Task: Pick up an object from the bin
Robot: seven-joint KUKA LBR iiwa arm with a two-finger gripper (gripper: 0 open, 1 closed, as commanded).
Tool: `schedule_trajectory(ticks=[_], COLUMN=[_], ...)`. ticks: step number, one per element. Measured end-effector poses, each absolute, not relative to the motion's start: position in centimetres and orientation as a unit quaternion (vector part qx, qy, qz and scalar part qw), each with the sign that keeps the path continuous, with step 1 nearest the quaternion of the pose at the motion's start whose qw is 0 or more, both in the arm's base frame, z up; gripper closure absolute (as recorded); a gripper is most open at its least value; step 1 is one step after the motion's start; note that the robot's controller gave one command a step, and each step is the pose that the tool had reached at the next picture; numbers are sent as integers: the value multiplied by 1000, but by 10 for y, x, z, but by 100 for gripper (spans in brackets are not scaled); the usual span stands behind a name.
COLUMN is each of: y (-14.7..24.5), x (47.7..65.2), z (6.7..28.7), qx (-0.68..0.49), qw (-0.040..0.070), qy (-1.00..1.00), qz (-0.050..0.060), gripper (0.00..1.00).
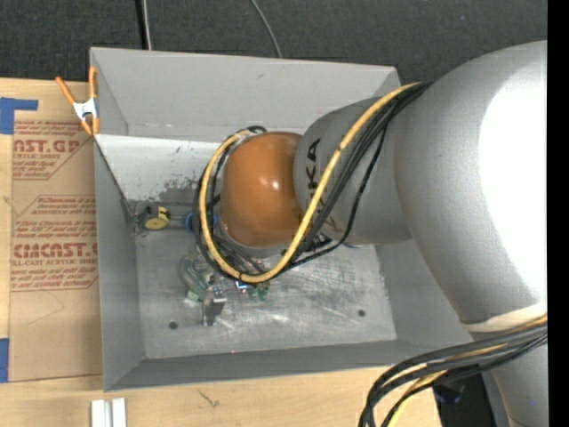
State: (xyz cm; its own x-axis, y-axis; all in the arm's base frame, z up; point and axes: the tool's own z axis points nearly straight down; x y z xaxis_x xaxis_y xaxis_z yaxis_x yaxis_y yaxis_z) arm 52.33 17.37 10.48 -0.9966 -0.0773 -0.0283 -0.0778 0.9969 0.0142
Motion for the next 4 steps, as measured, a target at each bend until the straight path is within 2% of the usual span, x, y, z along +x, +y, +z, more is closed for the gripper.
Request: schedule_trajectory(ticks=[2, 4], y=[165, 162], x=[527, 531], z=[104, 103], qx=[-71, -206], qw=[20, 24], qy=[997, 978], qz=[7, 4], gripper=[0, 0])
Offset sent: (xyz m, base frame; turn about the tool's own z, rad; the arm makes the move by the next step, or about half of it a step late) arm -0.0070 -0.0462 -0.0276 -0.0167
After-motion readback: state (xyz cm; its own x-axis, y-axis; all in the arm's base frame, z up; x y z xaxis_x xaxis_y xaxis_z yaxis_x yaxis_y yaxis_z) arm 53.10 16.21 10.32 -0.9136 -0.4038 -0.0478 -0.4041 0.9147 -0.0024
